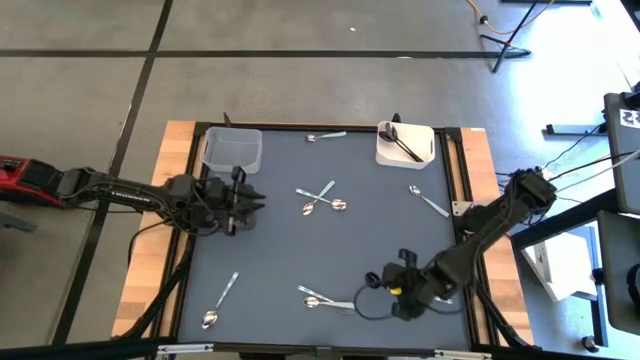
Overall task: Sort silverware by color (type)
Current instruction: Put the black spoon into the white bin
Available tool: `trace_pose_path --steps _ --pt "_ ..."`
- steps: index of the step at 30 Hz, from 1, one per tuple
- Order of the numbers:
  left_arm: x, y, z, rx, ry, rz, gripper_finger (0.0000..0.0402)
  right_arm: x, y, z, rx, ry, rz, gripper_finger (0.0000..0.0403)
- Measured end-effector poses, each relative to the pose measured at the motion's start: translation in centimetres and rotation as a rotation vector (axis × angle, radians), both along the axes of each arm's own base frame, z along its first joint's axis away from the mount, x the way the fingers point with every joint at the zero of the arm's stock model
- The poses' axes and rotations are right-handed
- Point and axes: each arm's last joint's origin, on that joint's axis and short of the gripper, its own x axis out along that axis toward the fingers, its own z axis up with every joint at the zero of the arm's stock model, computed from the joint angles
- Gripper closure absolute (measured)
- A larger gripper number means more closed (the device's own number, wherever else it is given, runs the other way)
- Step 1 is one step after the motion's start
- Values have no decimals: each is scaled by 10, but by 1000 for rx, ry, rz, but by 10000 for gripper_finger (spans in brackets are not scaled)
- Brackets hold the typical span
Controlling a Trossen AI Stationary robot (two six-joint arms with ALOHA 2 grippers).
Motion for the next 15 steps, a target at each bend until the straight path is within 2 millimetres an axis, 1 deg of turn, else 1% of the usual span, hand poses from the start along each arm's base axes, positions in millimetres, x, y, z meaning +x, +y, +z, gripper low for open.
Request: trace_pose_path --steps 7,11,15 --pt "0 1 -2 12 25 42 310 25 -54 25 -112 -94 47 401" --pt "1 1 -4 44 39 54 310 31 -85 42 -216 -158 47 400" --pt "1 1 -11 45 114 57 310 34 -119 56 -328 -201 9 399"
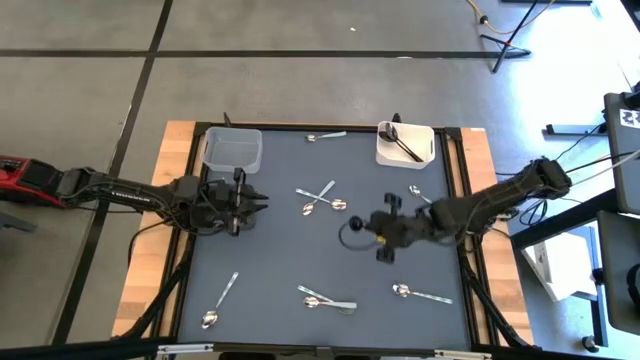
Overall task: Sort silverware by color (type)
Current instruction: Put the black spoon into the white bin
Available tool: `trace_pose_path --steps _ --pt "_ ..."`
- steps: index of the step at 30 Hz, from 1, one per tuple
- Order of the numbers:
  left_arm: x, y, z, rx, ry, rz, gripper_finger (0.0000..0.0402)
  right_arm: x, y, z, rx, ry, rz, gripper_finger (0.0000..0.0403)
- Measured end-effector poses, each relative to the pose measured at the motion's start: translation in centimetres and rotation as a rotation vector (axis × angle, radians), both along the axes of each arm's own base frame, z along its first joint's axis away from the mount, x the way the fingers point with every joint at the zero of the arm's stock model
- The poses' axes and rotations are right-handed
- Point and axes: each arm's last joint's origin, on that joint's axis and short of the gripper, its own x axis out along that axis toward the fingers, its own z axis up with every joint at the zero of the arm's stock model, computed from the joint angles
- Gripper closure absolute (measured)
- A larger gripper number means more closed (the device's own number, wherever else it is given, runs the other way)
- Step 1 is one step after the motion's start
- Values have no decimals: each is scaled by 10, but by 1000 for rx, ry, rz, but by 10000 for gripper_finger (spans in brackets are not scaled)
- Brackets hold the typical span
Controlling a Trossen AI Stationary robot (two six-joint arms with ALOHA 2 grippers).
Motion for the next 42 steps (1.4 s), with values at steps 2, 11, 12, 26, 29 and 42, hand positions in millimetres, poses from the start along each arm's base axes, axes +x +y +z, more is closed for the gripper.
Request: trace_pose_path --steps 2,11,12,26,29,42 --pt "0 0 -1 -13 14 0 310 2 -19 4 -72 -10 -45 399" --pt "1 -2 -16 -175 151 -6 310 1 -115 11 -393 100 -275 398" --pt "3 -4 -18 -187 164 -18 310 0 -125 11 -416 113 -296 398" --pt "19 -26 -39 -209 253 80 310 -43 -225 -36 -445 145 -457 398" --pt "22 -29 -38 -214 228 70 310 -51 -234 -40 -398 141 -459 397" --pt "36 -21 -29 -196 164 135 310 -71 -256 -42 -272 69 -579 290"
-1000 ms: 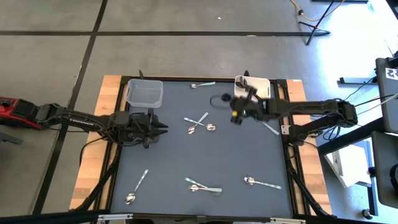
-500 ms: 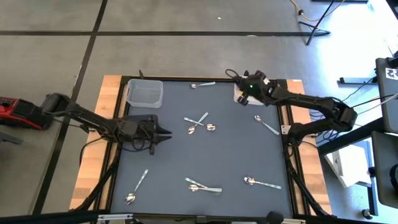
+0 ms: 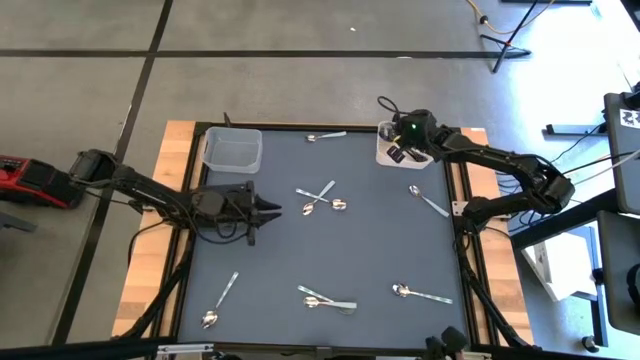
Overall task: Sort silverware by color (type)
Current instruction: Put the black spoon into the white bin, then put the green spoon into the transparent bin
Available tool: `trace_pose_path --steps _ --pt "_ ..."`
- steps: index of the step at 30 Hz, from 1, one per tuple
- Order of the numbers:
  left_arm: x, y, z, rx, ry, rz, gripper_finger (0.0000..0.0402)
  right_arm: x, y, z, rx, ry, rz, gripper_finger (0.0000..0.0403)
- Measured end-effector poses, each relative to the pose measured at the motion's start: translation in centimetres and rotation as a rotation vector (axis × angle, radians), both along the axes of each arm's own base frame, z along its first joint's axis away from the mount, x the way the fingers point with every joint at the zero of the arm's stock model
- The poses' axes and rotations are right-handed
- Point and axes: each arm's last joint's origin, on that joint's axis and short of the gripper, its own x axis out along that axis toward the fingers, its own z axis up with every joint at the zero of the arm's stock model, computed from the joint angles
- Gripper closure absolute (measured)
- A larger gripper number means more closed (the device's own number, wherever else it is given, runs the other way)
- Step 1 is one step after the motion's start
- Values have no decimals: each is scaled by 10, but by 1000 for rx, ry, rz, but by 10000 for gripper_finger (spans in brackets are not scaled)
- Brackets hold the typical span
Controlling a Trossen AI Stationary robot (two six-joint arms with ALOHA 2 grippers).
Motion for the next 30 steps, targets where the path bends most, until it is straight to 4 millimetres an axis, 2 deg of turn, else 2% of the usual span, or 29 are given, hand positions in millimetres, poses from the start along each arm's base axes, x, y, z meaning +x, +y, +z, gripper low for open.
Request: trace_pose_path --steps 4,7,10,13,17,21,27,30 --pt "6 5 9 71 -2 21 310 3 -1 3 -23 -43 18 237" --pt "10 11 15 121 -6 50 310 10 -2 10 -15 -183 110 215" --pt "13 18 22 109 -31 91 310 20 0 19 31 -373 299 207" --pt "15 26 26 84 -47 132 310 32 12 24 19 -500 504 206" --pt "18 38 30 116 -45 173 309 45 31 24 -63 -584 643 205" --pt "35 56 32 129 -8 152 291 55 48 24 -110 -593 738 205" --pt "73 87 18 117 276 132 238 61 59 21 -127 -548 787 205" --pt "90 100 7 79 456 143 226 61 59 22 -130 -555 796 205"
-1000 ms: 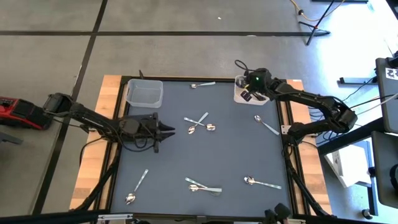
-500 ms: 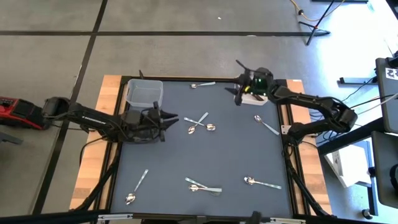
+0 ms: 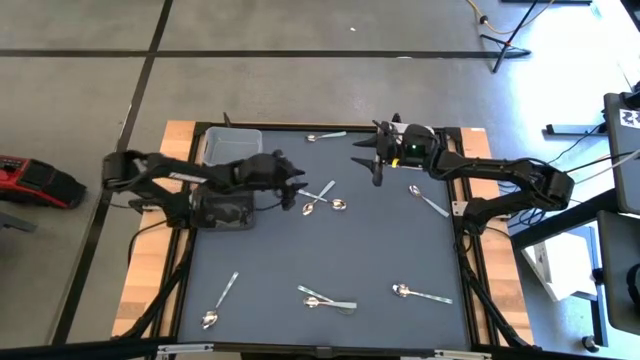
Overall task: Sort silverware by color (type)
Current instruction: Put the green spoon into the transparent bin
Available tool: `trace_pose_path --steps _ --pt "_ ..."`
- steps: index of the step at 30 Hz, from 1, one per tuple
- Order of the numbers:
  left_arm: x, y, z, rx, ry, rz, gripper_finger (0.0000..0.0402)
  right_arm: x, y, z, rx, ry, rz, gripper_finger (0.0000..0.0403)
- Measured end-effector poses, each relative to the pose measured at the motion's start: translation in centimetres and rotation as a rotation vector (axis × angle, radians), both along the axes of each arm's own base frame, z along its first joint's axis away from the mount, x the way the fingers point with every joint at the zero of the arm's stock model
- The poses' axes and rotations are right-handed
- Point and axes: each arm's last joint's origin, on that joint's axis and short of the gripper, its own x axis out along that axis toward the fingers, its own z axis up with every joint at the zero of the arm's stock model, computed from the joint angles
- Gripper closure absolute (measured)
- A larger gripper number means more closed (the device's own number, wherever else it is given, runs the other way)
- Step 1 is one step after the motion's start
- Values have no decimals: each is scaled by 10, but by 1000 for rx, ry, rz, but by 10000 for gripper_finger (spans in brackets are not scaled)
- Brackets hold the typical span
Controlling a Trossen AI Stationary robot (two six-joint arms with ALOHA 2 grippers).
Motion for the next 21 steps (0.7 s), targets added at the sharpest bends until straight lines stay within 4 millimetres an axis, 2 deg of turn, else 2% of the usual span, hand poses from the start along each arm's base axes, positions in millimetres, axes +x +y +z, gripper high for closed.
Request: trace_pose_path --steps 3,6,11,16,21 --pt "15 9 -11 -42 129 4 224 -1 1 -4 10 34 38 205" --pt "28 13 -23 -94 213 -65 224 -2 2 -7 7 74 41 205" --pt "46 18 -35 -67 256 -160 225 -3 2 -11 11 112 24 205" --pt "51 20 -49 -52 279 -234 228 -3 2 -11 12 111 26 205" --pt "48 26 -57 -105 299 -253 229 -3 2 -11 13 111 26 205"
